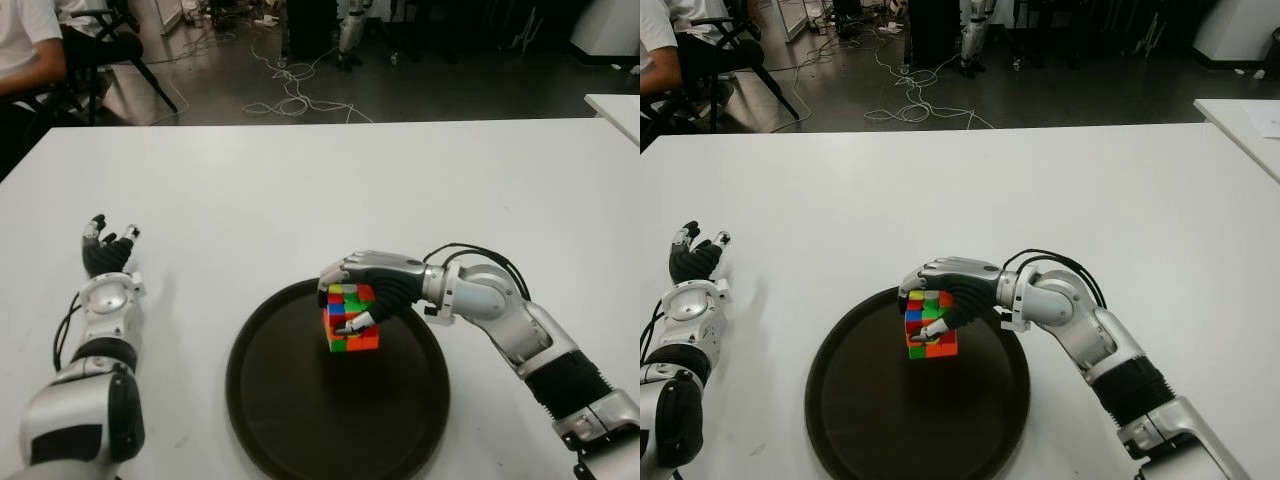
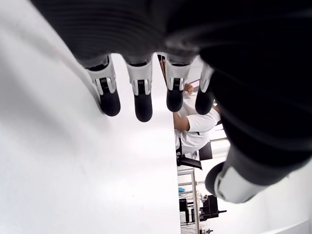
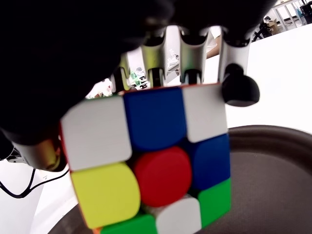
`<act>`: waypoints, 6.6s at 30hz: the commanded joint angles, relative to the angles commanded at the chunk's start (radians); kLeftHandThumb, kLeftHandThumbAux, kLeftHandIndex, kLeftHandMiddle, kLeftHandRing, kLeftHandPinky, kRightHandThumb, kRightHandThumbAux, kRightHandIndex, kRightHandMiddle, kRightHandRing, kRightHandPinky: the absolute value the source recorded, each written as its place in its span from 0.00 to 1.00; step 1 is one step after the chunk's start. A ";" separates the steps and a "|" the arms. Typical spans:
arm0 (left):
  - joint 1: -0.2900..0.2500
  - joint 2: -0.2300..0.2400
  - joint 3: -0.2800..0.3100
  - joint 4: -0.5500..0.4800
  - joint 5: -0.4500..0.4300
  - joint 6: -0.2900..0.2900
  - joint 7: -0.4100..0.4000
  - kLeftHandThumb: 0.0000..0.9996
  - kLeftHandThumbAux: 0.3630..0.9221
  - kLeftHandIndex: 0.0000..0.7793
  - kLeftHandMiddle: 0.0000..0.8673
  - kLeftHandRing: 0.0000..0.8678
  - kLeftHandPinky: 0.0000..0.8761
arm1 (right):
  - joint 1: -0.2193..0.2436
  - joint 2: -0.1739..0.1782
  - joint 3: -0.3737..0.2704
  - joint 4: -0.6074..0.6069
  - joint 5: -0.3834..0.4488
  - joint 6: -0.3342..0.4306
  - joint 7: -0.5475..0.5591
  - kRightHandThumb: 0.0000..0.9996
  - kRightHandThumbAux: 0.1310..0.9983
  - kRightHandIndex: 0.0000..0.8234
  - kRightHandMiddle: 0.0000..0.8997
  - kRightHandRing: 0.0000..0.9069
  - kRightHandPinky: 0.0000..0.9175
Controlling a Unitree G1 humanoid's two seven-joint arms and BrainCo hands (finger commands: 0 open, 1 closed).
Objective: Pick up the Rubik's Cube and put it in the plate
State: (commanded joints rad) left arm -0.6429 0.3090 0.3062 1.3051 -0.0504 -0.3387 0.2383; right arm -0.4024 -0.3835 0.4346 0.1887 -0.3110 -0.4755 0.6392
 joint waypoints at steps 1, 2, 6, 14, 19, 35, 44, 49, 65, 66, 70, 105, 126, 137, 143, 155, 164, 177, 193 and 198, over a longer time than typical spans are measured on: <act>0.000 0.000 0.000 0.000 0.000 -0.001 0.000 0.00 0.59 0.06 0.10 0.10 0.09 | -0.001 0.001 0.000 0.002 -0.002 -0.002 -0.003 0.70 0.68 0.53 0.91 0.90 0.87; 0.000 0.000 0.000 0.000 0.000 -0.001 0.000 0.00 0.59 0.06 0.10 0.10 0.09 | -0.002 0.002 0.000 0.003 -0.003 -0.004 -0.004 0.70 0.68 0.53 0.91 0.91 0.88; 0.001 0.000 -0.001 -0.001 0.002 -0.002 0.001 0.00 0.59 0.06 0.10 0.10 0.09 | -0.001 0.008 -0.001 0.012 -0.010 -0.014 -0.019 0.70 0.68 0.53 0.91 0.91 0.89; 0.001 0.001 -0.001 0.001 0.001 0.003 0.000 0.00 0.60 0.06 0.10 0.10 0.09 | 0.008 0.024 -0.010 0.026 -0.009 -0.006 -0.054 0.70 0.68 0.53 0.91 0.90 0.87; 0.001 0.000 0.002 0.000 -0.002 0.004 0.002 0.00 0.61 0.05 0.10 0.09 0.08 | 0.008 0.037 -0.011 0.037 -0.007 0.007 -0.070 0.70 0.68 0.53 0.92 0.91 0.88; -0.001 -0.002 0.012 0.000 -0.008 0.005 -0.006 0.00 0.62 0.05 0.10 0.09 0.08 | 0.025 0.067 -0.018 0.046 0.023 0.012 -0.116 0.22 0.65 0.32 0.41 0.43 0.39; -0.001 -0.002 0.012 -0.001 -0.004 -0.002 -0.008 0.00 0.61 0.05 0.10 0.09 0.09 | -0.013 0.085 0.009 0.163 0.130 -0.064 0.023 0.01 0.46 0.02 0.02 0.02 0.02; 0.001 -0.001 0.009 -0.001 0.000 -0.003 -0.005 0.00 0.61 0.05 0.10 0.09 0.09 | -0.017 0.092 -0.001 0.181 0.127 -0.087 0.032 0.00 0.43 0.00 0.00 0.00 0.00; 0.002 0.002 0.007 0.000 0.002 0.000 -0.009 0.00 0.62 0.04 0.09 0.09 0.08 | -0.032 0.096 -0.002 0.232 0.088 -0.140 -0.003 0.00 0.39 0.00 0.00 0.00 0.00; 0.002 0.001 0.007 0.000 0.002 0.000 -0.009 0.00 0.62 0.04 0.09 0.09 0.08 | -0.033 0.098 -0.003 0.235 0.088 -0.142 -0.004 0.00 0.40 0.00 0.00 0.00 0.00; 0.001 0.000 0.010 0.000 -0.001 -0.001 -0.007 0.00 0.62 0.04 0.09 0.09 0.08 | -0.035 0.104 -0.009 0.245 0.098 -0.146 -0.005 0.00 0.41 0.00 0.00 0.00 0.00; -0.001 -0.001 0.008 0.000 0.002 -0.001 -0.003 0.00 0.62 0.05 0.09 0.09 0.09 | -0.053 0.099 -0.014 0.256 0.018 -0.150 -0.062 0.00 0.39 0.00 0.00 0.00 0.00; -0.004 -0.004 0.016 0.001 -0.005 0.001 -0.009 0.00 0.63 0.05 0.10 0.10 0.09 | -0.178 0.178 -0.252 0.562 0.236 -0.327 -0.226 0.00 0.43 0.00 0.00 0.00 0.00; -0.006 -0.005 0.016 0.000 -0.004 0.002 -0.005 0.00 0.63 0.05 0.11 0.10 0.09 | -0.291 0.163 -0.377 0.805 0.231 -0.347 -0.402 0.00 0.58 0.00 0.00 0.00 0.00; -0.006 -0.006 0.014 -0.001 -0.002 0.005 -0.001 0.00 0.64 0.05 0.10 0.09 0.08 | -0.302 0.163 -0.443 0.850 0.255 -0.313 -0.505 0.00 0.64 0.00 0.00 0.00 0.00; -0.005 0.001 0.012 0.001 0.000 0.008 -0.003 0.00 0.66 0.06 0.11 0.10 0.08 | -0.352 0.141 -0.560 1.032 0.296 -0.209 -0.610 0.00 0.66 0.00 0.00 0.00 0.00; -0.005 0.004 0.018 0.002 -0.005 0.007 -0.009 0.00 0.66 0.06 0.12 0.10 0.09 | -0.288 0.171 -0.585 1.016 0.288 -0.243 -0.701 0.00 0.72 0.00 0.00 0.00 0.00; 0.006 0.001 0.012 -0.003 0.003 -0.015 -0.004 0.00 0.69 0.06 0.11 0.10 0.07 | -0.247 0.173 -0.551 1.021 0.231 -0.227 -0.794 0.00 0.71 0.02 0.00 0.00 0.00; 0.028 0.005 -0.036 -0.006 0.051 -0.070 0.015 0.00 0.64 0.04 0.08 0.07 0.07 | -0.224 0.196 -0.550 1.079 0.207 -0.218 -0.821 0.00 0.67 0.00 0.00 0.00 0.00; 0.054 -0.020 -0.050 -0.026 0.059 -0.108 0.030 0.00 0.63 0.04 0.07 0.06 0.06 | -0.188 0.215 -0.558 1.062 0.214 -0.261 -0.831 0.00 0.68 0.00 0.00 0.00 0.00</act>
State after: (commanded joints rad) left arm -0.5891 0.2886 0.2564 1.2791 0.0091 -0.4466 0.2686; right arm -0.5903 -0.1685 -0.1230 1.2504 -0.0970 -0.7370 -0.1919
